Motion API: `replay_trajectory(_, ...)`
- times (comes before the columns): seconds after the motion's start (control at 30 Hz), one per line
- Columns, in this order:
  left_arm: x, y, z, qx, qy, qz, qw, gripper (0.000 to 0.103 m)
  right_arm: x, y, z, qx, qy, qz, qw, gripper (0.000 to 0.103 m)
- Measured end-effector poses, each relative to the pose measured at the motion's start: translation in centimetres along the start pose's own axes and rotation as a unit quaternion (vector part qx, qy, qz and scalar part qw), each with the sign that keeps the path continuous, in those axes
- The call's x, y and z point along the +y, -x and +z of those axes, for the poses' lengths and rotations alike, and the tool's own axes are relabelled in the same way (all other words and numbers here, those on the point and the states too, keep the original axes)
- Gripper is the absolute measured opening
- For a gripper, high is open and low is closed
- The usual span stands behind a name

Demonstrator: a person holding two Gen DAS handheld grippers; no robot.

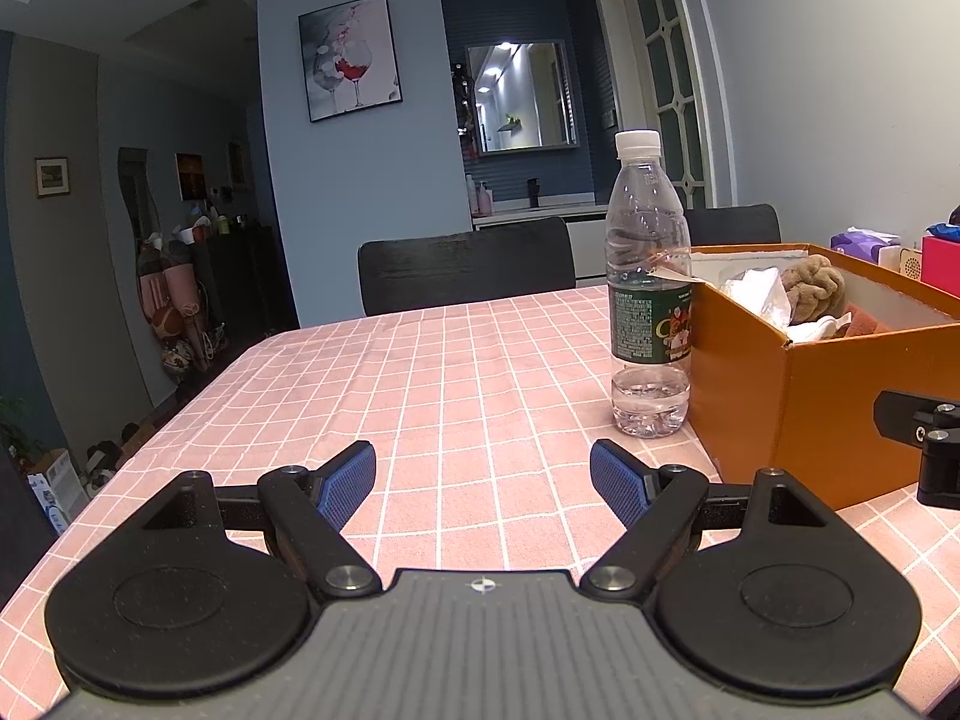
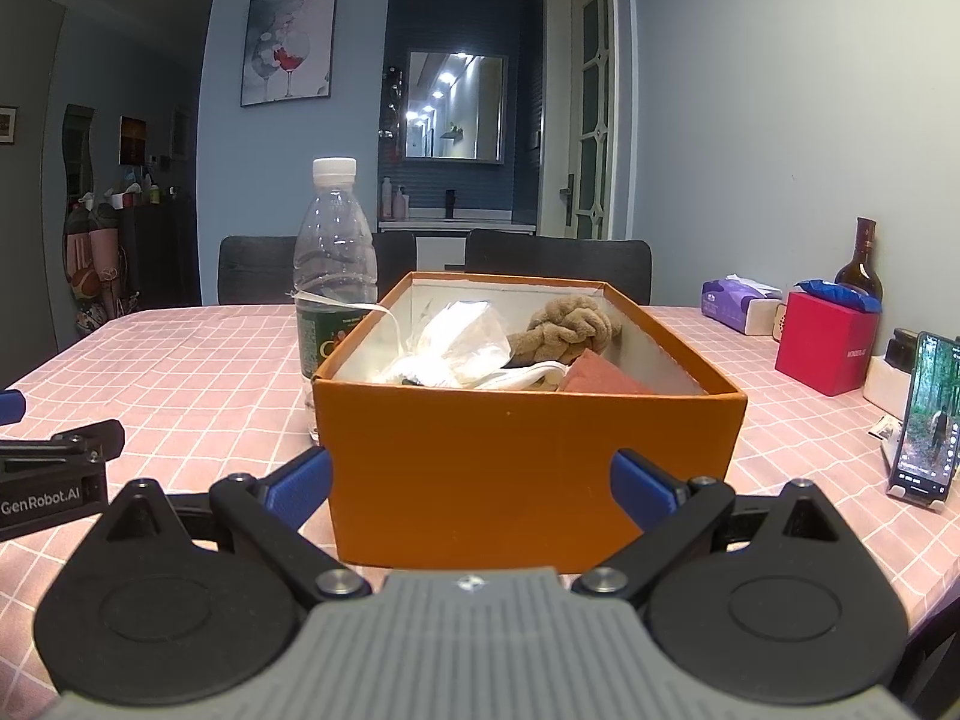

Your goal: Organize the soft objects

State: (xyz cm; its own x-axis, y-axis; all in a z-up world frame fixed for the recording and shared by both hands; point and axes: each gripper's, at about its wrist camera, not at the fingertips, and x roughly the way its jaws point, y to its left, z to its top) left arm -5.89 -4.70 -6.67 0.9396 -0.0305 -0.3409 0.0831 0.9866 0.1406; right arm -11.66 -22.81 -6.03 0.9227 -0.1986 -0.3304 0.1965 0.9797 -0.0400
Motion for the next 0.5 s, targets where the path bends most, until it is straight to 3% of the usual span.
replay_trajectory(0.5,-0.07,-0.06,-0.21,0.004,-0.004,-0.008,1.0000,0.095,0.14,-0.20,-0.11,0.006,-0.004,-0.001,1.000,0.097)
